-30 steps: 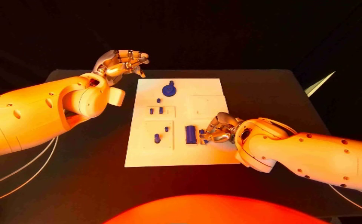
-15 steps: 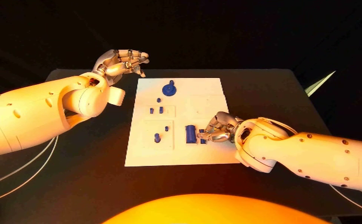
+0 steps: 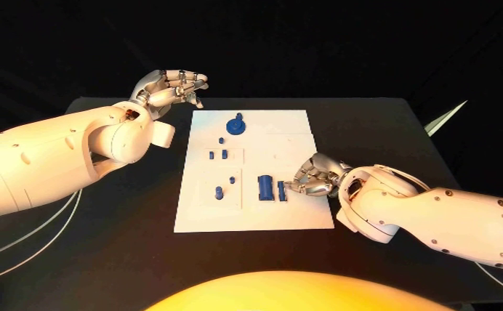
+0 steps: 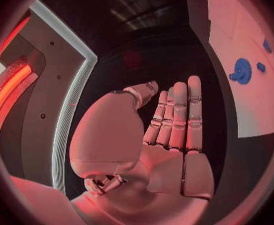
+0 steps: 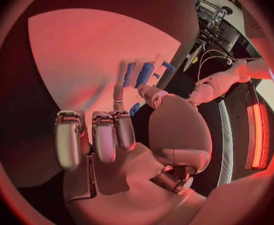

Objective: Assemble the parts on the task board

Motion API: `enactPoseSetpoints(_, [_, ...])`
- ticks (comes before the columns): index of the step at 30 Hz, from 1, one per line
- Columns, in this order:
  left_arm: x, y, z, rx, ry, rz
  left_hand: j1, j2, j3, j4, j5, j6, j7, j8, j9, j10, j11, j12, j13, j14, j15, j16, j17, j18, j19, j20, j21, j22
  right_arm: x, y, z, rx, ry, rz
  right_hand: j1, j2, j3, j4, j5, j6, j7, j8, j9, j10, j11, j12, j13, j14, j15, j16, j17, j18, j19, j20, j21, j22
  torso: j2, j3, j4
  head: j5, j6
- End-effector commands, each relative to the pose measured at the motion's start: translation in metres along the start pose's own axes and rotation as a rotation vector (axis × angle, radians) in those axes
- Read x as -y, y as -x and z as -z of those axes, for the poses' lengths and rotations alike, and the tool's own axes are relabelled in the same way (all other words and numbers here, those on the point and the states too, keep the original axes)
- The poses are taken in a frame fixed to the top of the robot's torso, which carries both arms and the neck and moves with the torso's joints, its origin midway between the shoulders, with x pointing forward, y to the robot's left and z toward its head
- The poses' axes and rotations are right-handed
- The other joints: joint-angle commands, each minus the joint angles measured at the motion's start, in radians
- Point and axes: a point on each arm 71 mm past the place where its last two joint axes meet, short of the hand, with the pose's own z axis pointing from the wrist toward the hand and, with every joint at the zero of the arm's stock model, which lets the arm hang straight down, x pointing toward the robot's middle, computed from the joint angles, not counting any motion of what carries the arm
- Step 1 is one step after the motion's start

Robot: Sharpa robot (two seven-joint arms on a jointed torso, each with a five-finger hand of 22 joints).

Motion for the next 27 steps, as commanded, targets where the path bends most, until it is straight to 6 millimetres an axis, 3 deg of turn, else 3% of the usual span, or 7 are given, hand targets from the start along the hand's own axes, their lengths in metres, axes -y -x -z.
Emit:
enactPoseSetpoints(1, [0.001,0.001,0.000,0.004,-0.005,0.000,-0.005,0.010,-0.011,0.006,-0.004,-0.016,0.004,0.023,-0.005,-0.016,-0.001,0.015,-0.011,-0.006,-0.002,-0.006,-0.010,0.005,0.013,0.002,-0.010,-0.011,-0.001,0.014,0.000,0.048,0.072,-0.066,0.035,0.008,-0.023,-0.008,0.023,-0.035,0.007,-0.025,-0.016,0.061,0.007,-0.029,0.209,0.103,0.011,0.014,0.279,-0.014,0.076,0.004,-0.048,0.245,-0.004,-0.0018,-0.0047,0.000,0.010])
enactPoseSetpoints(7, [-0.003,0.003,-0.003,0.025,-0.002,0.014,-0.005,0.010,-0.011,0.006,-0.004,-0.016,0.004,0.023,-0.005,-0.016,-0.001,0.015,-0.011,-0.006,-0.002,-0.006,-0.010,0.005,0.013,0.002,-0.010,-0.011,0.004,0.049,-0.010,0.128,0.193,-0.274,0.122,0.025,0.019,-0.062,0.020,-0.085,0.038,-0.071,-0.040,-0.018,0.034,-0.174,0.139,0.078,0.033,-0.046,0.193,0.028,0.014,0.027,-0.282,0.179,-0.021,-0.0075,-0.0167,0.004,0.028])
enactPoseSetpoints(13, [-0.012,0.002,-0.007,0.048,0.003,0.044,-0.006,0.004,-0.008,0.009,-0.004,-0.022,0.007,0.030,-0.008,-0.026,0.004,0.020,-0.017,-0.091,0.011,-0.072,-0.041,0.001,-0.044,0.011,-0.064,-0.037,0.020,0.094,-0.035,0.217,0.212,-0.566,0.193,0.042,-0.008,-0.111,0.017,-0.160,0.077,-0.082,-0.039,-0.417,0.073,-0.790,-0.228,-0.151,0.070,-0.480,-0.257,0.145,-0.238,0.063,-1.131,-0.160,-0.043,-0.0137,-0.0264,0.010,0.064])
enactPoseSetpoints(16, [-0.019,0.003,-0.012,0.073,0.007,0.083,-0.009,0.003,-0.009,0.017,-0.003,-0.033,0.009,0.040,-0.011,-0.044,0.014,0.009,-0.033,-0.155,0.028,-0.176,-0.098,0.001,-0.091,0.031,-0.158,-0.092,0.029,0.116,-0.050,0.274,0.229,-0.656,0.217,0.042,0.009,-0.123,0.017,-0.188,0.093,-0.073,-0.054,-0.475,0.089,-0.876,-0.334,-0.285,0.088,-0.739,-0.462,0.145,-0.275,0.080,-1.237,-0.263,-0.055,-0.0147,-0.0275,0.013,0.088])
enactPoseSetpoints(20, [-0.027,0.004,-0.019,0.103,0.010,0.151,-0.006,-0.001,0.003,0.024,-0.009,-0.039,0.005,0.056,-0.022,0.008,0.019,-0.070,-0.106,-0.149,0.042,-0.412,-0.202,0.007,-0.098,0.053,-0.317,-0.201,0.036,0.133,-0.065,0.315,0.262,-0.693,0.238,0.034,0.049,-0.132,0.016,-0.191,0.106,-0.053,-0.106,-0.504,0.120,-1.103,-0.652,-0.412,0.124,-0.959,-0.572,0.141,-0.357,0.127,-1.411,-0.460,-0.069,-0.0144,-0.0301,0.020,0.125])
enactPoseSetpoints(23, [-0.032,0.005,-0.024,0.124,0.004,0.179,-0.003,0.000,0.012,0.025,-0.004,-0.057,-0.017,0.045,-0.042,0.045,0.024,-0.143,-0.148,-0.147,0.058,-0.544,-0.235,-0.004,-0.113,0.068,-0.402,-0.259,0.039,0.142,-0.074,0.333,0.287,-0.702,0.251,0.032,0.076,-0.137,0.016,-0.191,0.116,-0.074,-0.155,-0.495,0.143,-1.216,-0.832,-0.507,0.167,-1.135,-0.688,0.144,-0.475,0.165,-1.439,-0.612,-0.077,-0.0134,-0.0305,0.026,0.150])
enactPoseSetpoints(27, [-0.038,0.007,-0.031,0.157,-0.006,0.186,-0.007,-0.005,-0.012,0.030,-0.006,-0.076,-0.031,0.012,-0.090,0.048,0.026,-0.289,-0.156,-0.196,0.077,-0.753,-0.278,0.001,-0.144,0.114,-0.590,-0.396,0.039,0.148,-0.082,0.339,0.308,-0.715,0.266,0.039,0.063,-0.148,0.016,-0.191,0.121,-0.120,-0.223,-0.483,0.163,-1.314,-1.033,-0.513,0.197,-1.293,-0.805,0.148,-0.523,0.201,-1.441,-0.826,-0.081,-0.0094,-0.0326,0.034,0.177])
